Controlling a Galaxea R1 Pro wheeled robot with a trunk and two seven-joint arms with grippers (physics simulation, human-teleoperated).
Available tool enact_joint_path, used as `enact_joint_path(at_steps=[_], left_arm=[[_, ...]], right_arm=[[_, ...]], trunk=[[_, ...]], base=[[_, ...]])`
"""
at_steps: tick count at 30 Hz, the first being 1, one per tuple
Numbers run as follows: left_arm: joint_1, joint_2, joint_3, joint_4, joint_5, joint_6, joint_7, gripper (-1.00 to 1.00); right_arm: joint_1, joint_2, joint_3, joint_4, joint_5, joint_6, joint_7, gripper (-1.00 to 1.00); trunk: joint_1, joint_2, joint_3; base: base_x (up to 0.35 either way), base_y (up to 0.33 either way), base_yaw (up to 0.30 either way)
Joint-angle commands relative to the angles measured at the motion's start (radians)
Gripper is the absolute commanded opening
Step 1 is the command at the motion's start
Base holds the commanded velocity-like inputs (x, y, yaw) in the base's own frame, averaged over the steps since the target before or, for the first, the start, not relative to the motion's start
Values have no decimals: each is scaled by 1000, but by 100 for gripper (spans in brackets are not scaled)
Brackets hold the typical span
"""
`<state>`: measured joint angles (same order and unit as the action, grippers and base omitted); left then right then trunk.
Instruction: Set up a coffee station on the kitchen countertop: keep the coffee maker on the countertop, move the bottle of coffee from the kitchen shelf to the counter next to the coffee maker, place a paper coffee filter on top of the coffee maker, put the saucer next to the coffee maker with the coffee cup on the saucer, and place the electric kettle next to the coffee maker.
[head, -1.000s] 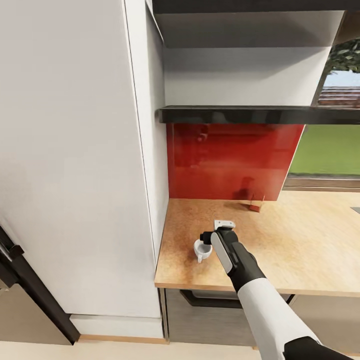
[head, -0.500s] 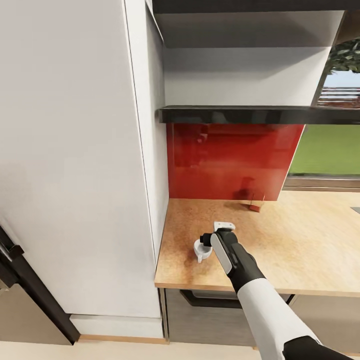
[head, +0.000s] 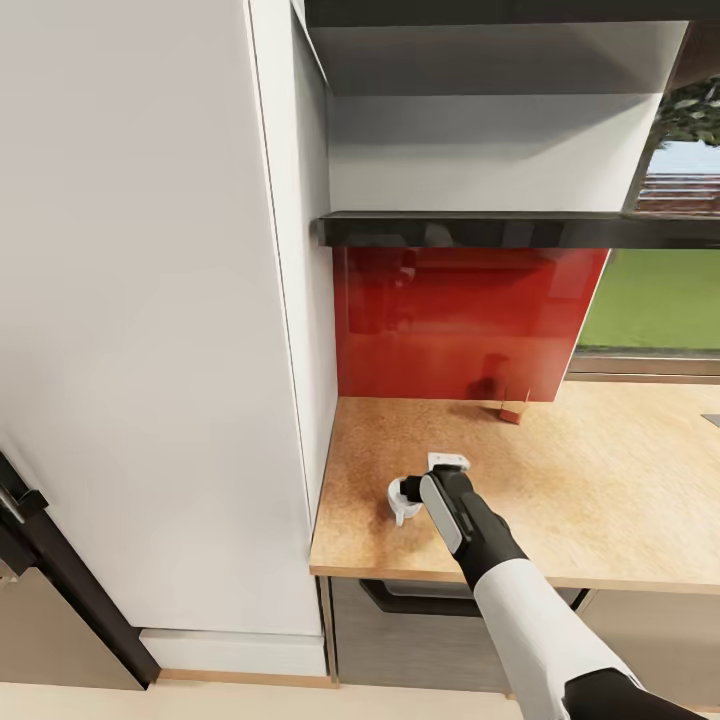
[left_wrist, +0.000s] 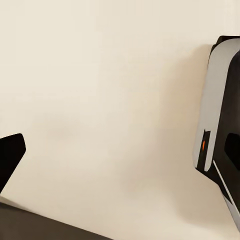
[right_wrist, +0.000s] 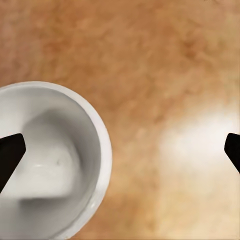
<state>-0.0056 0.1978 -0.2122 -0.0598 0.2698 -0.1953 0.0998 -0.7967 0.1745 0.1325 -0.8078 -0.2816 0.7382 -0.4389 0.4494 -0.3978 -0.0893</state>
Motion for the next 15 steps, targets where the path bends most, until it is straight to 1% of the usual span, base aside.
enact_joint_path(at_steps=[1,9,15], left_arm=[[-1,0,-9,0,8,-3,3,100],[-1,0,-9,0,8,-3,3,100],[0,0,-9,0,8,-3,3,100]], right_arm=[[-1,0,1,1,-10,-2,-9,100],[-1,0,1,6,-10,-6,-9,100],[-1,0,2,39,-11,-9,-8,100]], trunk=[[1,-2,-2],[1,-2,-2],[1,-2,-2]], base=[[0,0,0],[0,0,0],[0,0,0]])
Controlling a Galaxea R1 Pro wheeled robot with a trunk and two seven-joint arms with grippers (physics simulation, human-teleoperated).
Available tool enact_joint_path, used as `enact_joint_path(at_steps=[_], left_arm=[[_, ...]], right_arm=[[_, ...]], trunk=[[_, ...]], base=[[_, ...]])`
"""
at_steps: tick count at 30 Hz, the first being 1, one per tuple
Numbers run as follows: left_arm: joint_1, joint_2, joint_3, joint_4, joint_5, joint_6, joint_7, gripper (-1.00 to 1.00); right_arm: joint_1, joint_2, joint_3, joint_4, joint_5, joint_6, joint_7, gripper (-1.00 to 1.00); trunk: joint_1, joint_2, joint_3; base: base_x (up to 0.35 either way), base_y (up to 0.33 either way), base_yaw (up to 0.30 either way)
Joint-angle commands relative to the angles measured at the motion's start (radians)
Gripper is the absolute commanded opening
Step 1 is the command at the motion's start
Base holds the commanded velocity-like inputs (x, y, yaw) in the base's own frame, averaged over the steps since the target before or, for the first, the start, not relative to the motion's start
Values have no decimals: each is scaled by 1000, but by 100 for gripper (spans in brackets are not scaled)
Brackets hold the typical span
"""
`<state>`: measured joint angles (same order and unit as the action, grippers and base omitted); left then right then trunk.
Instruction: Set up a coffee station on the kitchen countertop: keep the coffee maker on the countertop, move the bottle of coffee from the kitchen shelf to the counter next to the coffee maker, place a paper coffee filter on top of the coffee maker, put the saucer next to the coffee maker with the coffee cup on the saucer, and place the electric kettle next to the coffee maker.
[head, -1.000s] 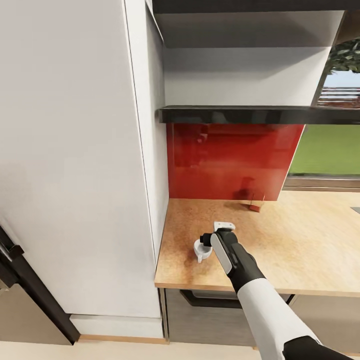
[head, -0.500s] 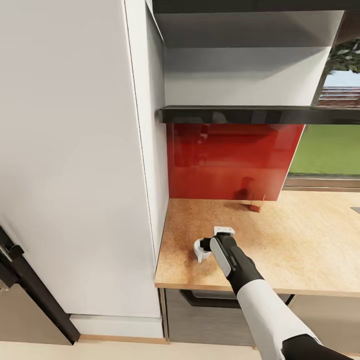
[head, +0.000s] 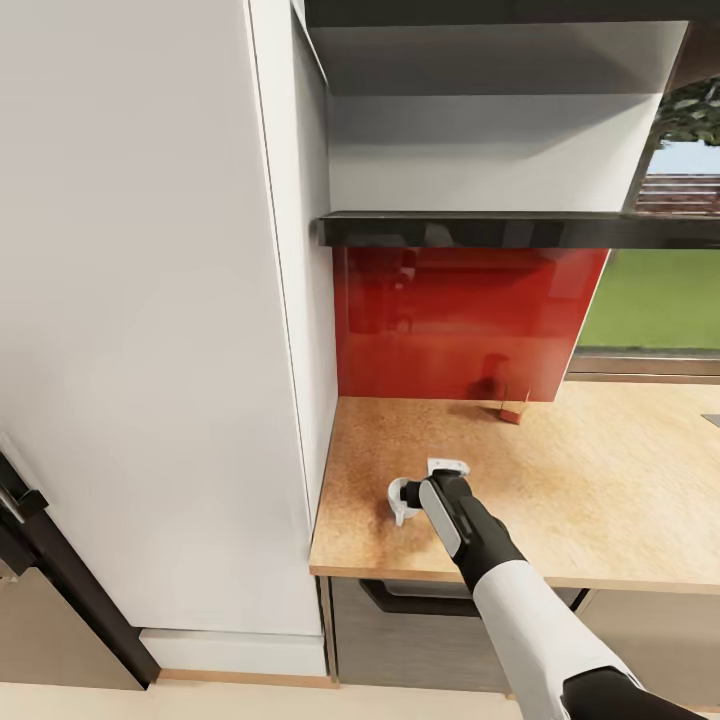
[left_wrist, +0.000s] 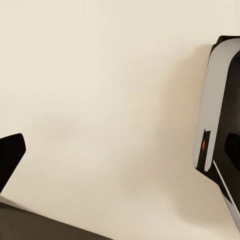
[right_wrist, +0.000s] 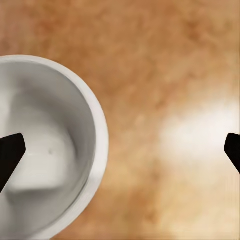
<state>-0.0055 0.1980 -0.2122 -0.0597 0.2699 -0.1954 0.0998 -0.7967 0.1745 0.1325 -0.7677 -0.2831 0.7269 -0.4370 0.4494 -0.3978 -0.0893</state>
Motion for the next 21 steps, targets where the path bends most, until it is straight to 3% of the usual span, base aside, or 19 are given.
enact_joint_path(at_steps=[1,17,21], left_arm=[[-1,0,-9,0,8,-3,3,100],[-1,0,-9,0,8,-4,3,100],[-1,0,-9,0,8,-4,3,100]], right_arm=[[-1,0,2,0,-10,2,-9,100],[-1,0,2,16,-10,-2,-9,100],[-1,0,2,50,-10,-59,-9,100]], trunk=[[1,-2,-2],[1,-2,-2],[1,-2,-2]], base=[[0,0,0],[0,0,0],[0,0,0]])
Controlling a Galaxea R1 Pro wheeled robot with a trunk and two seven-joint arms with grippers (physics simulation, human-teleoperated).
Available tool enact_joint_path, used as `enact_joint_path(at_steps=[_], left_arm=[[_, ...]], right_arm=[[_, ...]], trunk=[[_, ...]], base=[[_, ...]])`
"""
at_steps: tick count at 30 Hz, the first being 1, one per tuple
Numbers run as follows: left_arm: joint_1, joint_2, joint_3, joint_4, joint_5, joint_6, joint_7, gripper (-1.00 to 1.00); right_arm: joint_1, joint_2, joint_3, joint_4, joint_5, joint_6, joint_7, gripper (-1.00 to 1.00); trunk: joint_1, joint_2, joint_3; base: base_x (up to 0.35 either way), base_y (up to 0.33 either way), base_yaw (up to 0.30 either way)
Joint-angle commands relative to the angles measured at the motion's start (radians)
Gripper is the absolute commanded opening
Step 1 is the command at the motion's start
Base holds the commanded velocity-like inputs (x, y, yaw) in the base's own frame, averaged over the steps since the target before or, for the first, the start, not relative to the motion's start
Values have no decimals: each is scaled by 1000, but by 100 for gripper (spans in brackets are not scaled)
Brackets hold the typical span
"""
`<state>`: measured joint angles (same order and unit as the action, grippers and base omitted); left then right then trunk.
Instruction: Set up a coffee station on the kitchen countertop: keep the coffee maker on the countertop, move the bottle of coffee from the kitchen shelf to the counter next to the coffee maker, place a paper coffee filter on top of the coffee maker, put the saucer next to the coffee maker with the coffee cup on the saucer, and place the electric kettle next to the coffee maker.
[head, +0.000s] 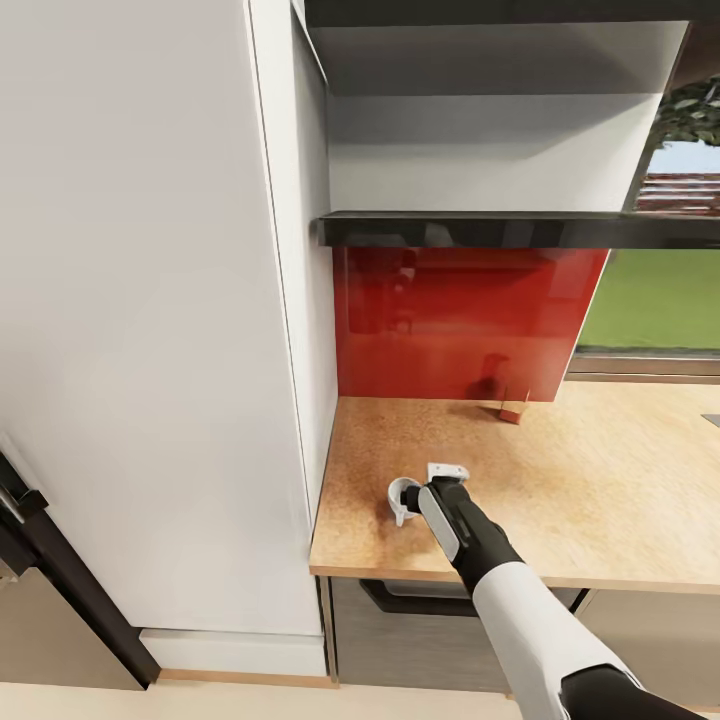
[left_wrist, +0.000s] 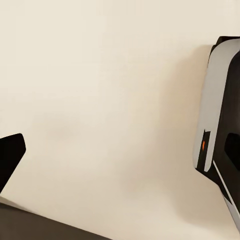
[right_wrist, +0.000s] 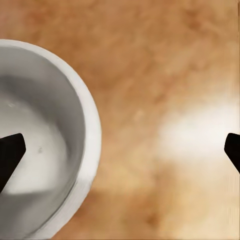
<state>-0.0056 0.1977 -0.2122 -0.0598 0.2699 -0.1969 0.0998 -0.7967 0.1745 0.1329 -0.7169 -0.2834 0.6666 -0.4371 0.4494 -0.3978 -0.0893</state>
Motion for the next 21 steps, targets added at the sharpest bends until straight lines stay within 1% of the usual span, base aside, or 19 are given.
enact_joint_path(at_steps=[1,7,8,21], left_arm=[[-1,0,-9,0,8,-3,3,100],[-1,0,-9,0,8,-3,3,100],[-1,0,-9,0,8,-3,3,100],[-1,0,-9,0,8,-3,3,100]], right_arm=[[-1,0,2,3,-10,-10,-9,100],[-1,0,2,9,-10,-29,-8,100],[-1,0,2,10,-10,-29,-9,-100],[-1,0,2,10,-10,-30,-8,-100]], trunk=[[1,-2,-2],[1,-2,-2],[1,-2,-2],[1,-2,-2]], base=[[0,0,0],[0,0,0],[0,0,0],[0,0,0]])
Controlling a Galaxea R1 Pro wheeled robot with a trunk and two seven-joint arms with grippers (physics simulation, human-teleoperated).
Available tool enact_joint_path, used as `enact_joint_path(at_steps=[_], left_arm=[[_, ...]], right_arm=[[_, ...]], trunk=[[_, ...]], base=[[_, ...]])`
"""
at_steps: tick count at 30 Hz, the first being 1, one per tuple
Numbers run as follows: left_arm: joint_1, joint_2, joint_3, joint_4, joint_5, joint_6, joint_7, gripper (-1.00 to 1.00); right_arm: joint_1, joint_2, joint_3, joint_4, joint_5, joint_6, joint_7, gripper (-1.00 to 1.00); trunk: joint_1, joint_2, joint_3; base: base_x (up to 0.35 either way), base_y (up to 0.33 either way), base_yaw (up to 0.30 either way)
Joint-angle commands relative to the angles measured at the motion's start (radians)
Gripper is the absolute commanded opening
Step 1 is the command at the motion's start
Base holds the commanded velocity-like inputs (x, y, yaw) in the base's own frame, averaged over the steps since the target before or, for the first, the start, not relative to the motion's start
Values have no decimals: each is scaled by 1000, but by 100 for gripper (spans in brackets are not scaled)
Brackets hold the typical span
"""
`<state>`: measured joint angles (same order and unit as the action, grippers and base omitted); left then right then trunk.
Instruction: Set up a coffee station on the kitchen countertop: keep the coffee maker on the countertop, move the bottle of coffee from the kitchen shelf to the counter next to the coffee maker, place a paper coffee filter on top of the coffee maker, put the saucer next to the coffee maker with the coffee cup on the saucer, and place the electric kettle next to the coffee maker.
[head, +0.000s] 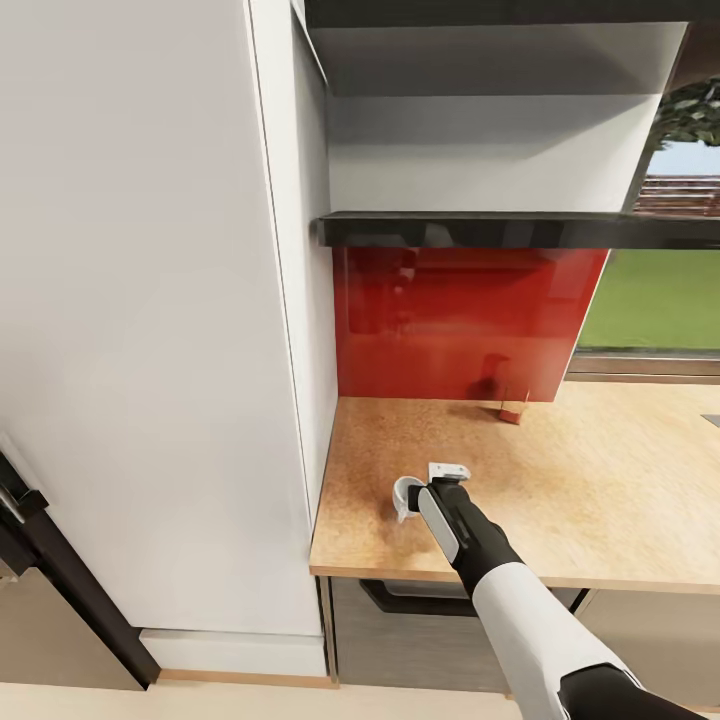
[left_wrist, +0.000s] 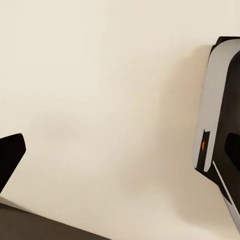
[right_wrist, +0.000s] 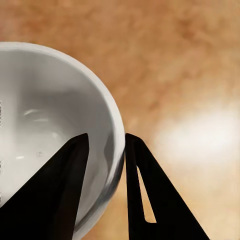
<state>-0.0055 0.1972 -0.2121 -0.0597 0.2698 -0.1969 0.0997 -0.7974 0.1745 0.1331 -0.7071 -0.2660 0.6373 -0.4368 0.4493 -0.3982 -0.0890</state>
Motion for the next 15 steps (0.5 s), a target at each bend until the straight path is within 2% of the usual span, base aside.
enact_joint_path(at_steps=[1,15], left_arm=[[-1,0,-9,0,8,-3,3,100],[-1,3,-9,-1,8,-4,3,100]], right_arm=[[0,0,2,0,-27,-1,-8,-100],[0,0,3,-9,-27,-1,-7,-100]], trunk=[[1,-2,-2],[1,-2,-2]], base=[[0,0,0],[0,0,0]])
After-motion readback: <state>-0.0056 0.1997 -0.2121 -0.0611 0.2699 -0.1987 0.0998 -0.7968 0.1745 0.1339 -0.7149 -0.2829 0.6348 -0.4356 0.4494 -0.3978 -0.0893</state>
